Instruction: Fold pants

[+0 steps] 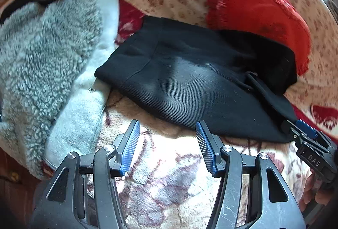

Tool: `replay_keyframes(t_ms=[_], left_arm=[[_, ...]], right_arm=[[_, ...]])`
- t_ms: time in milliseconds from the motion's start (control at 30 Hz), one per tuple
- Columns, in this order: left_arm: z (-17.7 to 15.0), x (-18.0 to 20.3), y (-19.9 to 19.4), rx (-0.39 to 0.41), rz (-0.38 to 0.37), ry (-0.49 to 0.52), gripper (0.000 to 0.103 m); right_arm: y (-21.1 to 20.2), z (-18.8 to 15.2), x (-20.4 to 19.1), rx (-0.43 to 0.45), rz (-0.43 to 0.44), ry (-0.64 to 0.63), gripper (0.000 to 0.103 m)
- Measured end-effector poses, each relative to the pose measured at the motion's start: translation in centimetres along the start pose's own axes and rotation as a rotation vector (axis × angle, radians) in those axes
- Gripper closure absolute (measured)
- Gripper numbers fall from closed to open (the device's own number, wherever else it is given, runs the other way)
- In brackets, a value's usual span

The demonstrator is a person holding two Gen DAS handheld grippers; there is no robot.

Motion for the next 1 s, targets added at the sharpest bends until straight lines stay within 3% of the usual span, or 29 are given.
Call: replay_keyframes(t_ms=[133,200,367,400,467,500,567,700,933,1000], left_arm=[[1.4,-1.7,1.1,-0.029,-0.025,-0.080,0.048],[2.1,-2.4,1.7,-0.040,-0.025,-0.116,0.048],[3.4,-2.6,3.2,-0.063,-0.014,-0.134,0.048],[3.6,-2.6,3.4,-0.069,-0.014,-0.135,0.048],[3.7,-2.6,3.7,-0.074,-0.014,-0.134,0.048],[3.7,-2.6,3.9,-0.074,-0.010,-0.132,0.048],[3.7,-2.6,4.1,-0.077,-0.005,-0.127,0.048],[3.7,-2.4,4.4,-0.082,-0.019,-0.129,0.048],[2.8,-1.8,3.4,-0.076,-0.028,-0.117,0.048],[2.4,-1.7,3.1,-0.082,-0.032,-0.120,0.048]], right_arm=[[0.5,2.1,-0.6,0.001,-0.061,-0.035,0.039],[1.2,3.4,-1.2,-0.014,-0.052,-0.062,0.039],[4.7,6.3,-2.3,-0.064,-0.087,-0.120,0.039],[5.6,6.8,-2.4,-0.084,-0.069,-0.120,0.042],[7.2,7.6,-2.1,-0.115,-0.058,-0.108,0.066],[7.4,7.8,-1.9,-0.106,-0.053,-0.097,0.068],[6.4,7.8,-1.4,-0.092,-0.010,-0.073,0.091],[3.4,6.9,0.3,-0.053,-0.003,-0.050,0.097],[-1.2,2.9,7.9,-0.040,-0.109,0.052,0.102],[-1.6,2.0,9.4,-0.059,-0.096,0.079,0.102]])
Point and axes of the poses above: each gripper's, at about its wrist camera, not at the fingertips, and y roughly the way its jaws point, x to its right, z to its top, the point moved 2 cm from there along y, roughly the way its jaws point, and after that the axes turned 14 degrees about -x, right-handed, at the moved point
